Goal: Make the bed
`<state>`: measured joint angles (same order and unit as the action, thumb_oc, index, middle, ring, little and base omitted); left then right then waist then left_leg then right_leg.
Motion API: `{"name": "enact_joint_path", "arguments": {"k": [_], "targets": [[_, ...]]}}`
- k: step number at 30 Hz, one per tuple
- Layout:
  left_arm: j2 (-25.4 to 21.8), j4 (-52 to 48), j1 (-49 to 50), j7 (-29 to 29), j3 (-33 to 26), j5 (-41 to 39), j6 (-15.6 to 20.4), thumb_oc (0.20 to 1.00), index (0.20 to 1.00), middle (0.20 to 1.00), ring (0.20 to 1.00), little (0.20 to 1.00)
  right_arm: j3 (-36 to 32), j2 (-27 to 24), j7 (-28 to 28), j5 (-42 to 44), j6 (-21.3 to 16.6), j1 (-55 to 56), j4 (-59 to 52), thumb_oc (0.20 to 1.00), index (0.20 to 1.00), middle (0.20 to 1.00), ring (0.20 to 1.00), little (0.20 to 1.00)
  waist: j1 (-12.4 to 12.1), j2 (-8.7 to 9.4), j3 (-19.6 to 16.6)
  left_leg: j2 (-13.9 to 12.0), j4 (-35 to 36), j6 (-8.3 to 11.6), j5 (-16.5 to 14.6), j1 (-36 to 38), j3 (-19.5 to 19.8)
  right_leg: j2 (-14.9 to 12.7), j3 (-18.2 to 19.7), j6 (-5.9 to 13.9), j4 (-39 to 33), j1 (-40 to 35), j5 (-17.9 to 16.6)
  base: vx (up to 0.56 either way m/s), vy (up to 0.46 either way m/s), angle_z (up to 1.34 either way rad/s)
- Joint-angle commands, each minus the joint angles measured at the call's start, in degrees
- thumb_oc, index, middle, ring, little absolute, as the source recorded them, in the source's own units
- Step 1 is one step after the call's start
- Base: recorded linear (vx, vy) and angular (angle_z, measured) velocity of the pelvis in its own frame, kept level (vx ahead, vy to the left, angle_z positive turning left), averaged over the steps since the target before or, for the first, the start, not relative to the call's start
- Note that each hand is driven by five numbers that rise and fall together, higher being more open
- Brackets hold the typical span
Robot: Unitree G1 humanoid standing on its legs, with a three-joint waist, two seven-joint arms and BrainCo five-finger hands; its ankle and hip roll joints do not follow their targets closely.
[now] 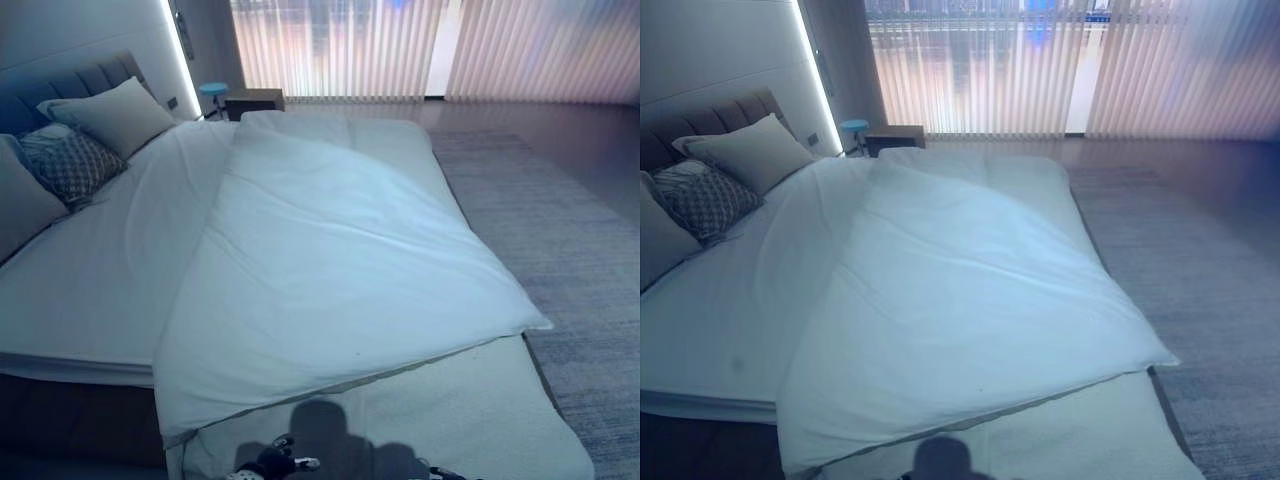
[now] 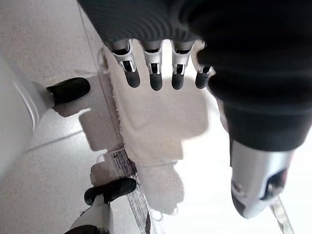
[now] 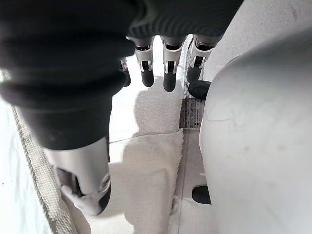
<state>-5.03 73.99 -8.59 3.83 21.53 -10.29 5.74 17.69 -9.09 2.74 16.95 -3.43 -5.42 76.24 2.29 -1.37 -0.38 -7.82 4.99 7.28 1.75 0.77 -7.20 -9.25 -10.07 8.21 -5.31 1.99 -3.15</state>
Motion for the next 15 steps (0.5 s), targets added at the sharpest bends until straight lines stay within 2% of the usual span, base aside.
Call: {"name": "enact_joint_path", "arguments": {"k": [1, 10, 11, 12, 13, 14, 15], "targets": [[1.7, 4.7, -3.8, 0.9, 0.4, -1.4, 0.9, 1.000, 1.000, 1.000, 1.000, 1.000, 1.1, 2.4, 0.2, -1.0, -0.6, -2.5, 4.0, 1.000, 1.000, 1.000, 1.000, 1.000, 0.7, 2.33, 1.0, 3.2, 0.0, -3.72, -2.2, -1.1, 0.9, 0.8, 2.2, 0.28, 0.3, -1.0, -0.2, 0.00, 0.000, 0.00], [1.6, 2.4, -4.3, 2.9, 0.5, -6.1, 1.3, 1.000, 1.000, 1.000, 1.000, 1.000, 1.7, 2.1, 0.4, 0.4, -0.9, -2.9, 2.6, 1.000, 1.000, 1.000, 1.000, 1.000, 1.3, 2.43, 2.7, 3.0, 0.0, -3.70, -1.7, -2.0, 0.8, 1.4, 2.8, -0.08, 0.3, 0.1, -0.5, -0.02, -0.002, 0.00], [1.4, 1.4, -4.7, 3.0, 0.5, -7.4, 1.5, 1.000, 1.000, 1.000, 1.000, 1.000, 1.8, 1.8, 0.3, 0.7, -1.1, -3.1, 2.2, 1.000, 1.000, 1.000, 1.000, 1.000, 1.5, 2.47, 3.5, 3.0, 0.0, -3.69, -1.6, -2.4, 0.7, 1.5, 2.8, -0.15, 0.3, 0.4, -0.8, -0.22, -0.017, -0.01], [1.1, -1.4, -6.2, 3.4, -0.4, -14.0, 2.2, 1.000, 1.000, 1.000, 1.000, 1.000, 2.5, 1.4, -0.1, 2.2, -1.7, -3.9, 0.1, 1.000, 1.000, 1.000, 1.000, 1.000, 1.9, 2.69, 6.0, 2.8, 0.0, -3.69, -0.8, -4.3, 0.9, 2.2, 3.7, -0.62, 2.1, 3.4, -0.8, -0.20, -0.011, -0.02], [1.1, -1.4, -6.2, 3.4, -0.4, -14.0, 2.2, 1.000, 1.000, 1.000, 1.000, 1.000, 2.5, 1.4, -0.1, 2.2, -1.7, -3.9, 0.0, 1.000, 1.000, 1.000, 1.000, 1.000, 1.9, 2.69, 6.0, 2.7, 0.0, -3.69, -0.7, -4.3, 0.9, 2.2, 3.7, -0.63, 2.2, 3.5, -0.8, -0.32, -0.019, -0.02], [0.8, -3.0, -8.0, 4.0, -1.7, -19.9, 2.1, 1.000, 1.000, 1.000, 1.000, 1.000, 3.2, 1.0, -0.3, 3.5, -2.0, -5.0, -1.9, 1.000, 1.000, 1.000, 1.000, 1.000, 2.0, 2.93, 8.3, 2.5, 0.0, -3.65, 0.4, -6.6, 0.9, 2.7, 4.2, -0.93, 4.5, 6.8, -0.4, -0.16, -0.012, -0.01], [0.8, -3.0, -8.0, 4.0, -1.7, -19.9, 2.1, 1.000, 1.000, 1.000, 1.000, 1.000, 3.2, 1.0, -0.3, 3.5, -2.0, -5.0, -1.9, 1.000, 1.000, 1.000, 1.000, 1.000, 2.0, 2.92, 8.3, 2.5, 0.0, -3.65, 0.4, -6.7, 0.9, 2.7, 4.2, -0.93, 4.6, 6.8, -0.4, -0.25, -0.037, 0.00]]}}
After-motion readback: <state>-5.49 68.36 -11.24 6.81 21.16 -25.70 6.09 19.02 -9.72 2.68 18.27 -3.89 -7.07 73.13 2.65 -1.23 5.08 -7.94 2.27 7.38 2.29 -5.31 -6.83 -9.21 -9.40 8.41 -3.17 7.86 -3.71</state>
